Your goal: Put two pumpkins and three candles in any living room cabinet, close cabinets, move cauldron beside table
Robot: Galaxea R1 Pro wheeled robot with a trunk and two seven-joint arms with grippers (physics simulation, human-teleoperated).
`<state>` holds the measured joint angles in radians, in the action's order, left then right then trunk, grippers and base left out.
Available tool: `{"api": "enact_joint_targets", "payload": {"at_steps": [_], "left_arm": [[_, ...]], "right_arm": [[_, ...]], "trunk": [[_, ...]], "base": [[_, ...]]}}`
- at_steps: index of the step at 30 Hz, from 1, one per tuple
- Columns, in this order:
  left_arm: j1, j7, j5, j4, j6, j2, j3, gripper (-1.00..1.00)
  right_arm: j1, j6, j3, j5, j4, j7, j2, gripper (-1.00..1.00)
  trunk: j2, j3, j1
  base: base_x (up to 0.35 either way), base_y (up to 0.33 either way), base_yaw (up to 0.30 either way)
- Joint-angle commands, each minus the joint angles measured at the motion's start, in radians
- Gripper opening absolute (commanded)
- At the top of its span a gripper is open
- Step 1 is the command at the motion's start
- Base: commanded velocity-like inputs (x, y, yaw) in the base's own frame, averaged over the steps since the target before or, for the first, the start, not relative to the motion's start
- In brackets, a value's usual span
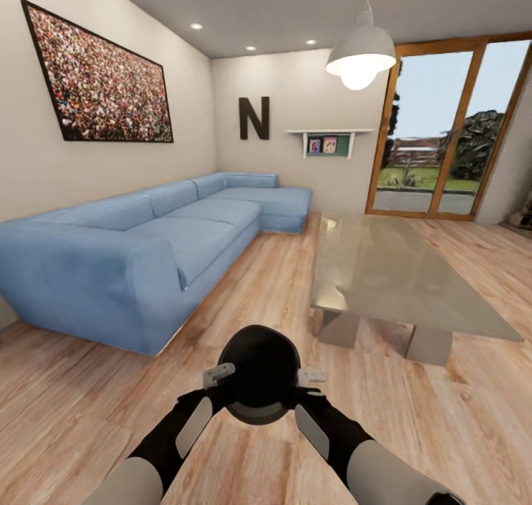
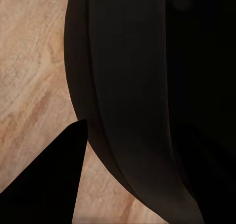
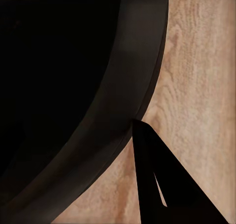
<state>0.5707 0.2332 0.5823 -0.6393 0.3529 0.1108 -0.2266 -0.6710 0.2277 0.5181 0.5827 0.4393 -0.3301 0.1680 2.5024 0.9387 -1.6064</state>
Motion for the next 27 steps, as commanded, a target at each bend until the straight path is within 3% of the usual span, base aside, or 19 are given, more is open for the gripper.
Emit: {"api": "enact_joint_targets", "payload": {"at_steps": [1, 8, 27], "left_arm": [[0.001, 0.008, 0.032, -0.023, 0.000, -0.016, -0.014, -1.00], [0.001, 0.008, 0.031, -0.023, 0.000, -0.016, -0.015, -1.00], [0.001, 0.008, 0.031, -0.023, 0.000, -0.016, -0.014, -1.00]], "right_arm": [[-0.001, 0.001, 0.031, 0.015, 0.001, 0.048, -0.010, -1.00], [-0.001, 0.001, 0.031, 0.014, 0.001, 0.048, -0.010, -1.00], [-0.001, 0.001, 0.031, 0.014, 0.001, 0.048, -0.010, -1.00]], "trunk": [[0.001, 0.001, 0.000], [0.001, -0.001, 0.000], [0.001, -0.015, 0.000]], "base": [[-0.007, -0.006, -0.002], [-0.001, -0.032, -0.061], [0.028, -0.246, -0.217]]}}
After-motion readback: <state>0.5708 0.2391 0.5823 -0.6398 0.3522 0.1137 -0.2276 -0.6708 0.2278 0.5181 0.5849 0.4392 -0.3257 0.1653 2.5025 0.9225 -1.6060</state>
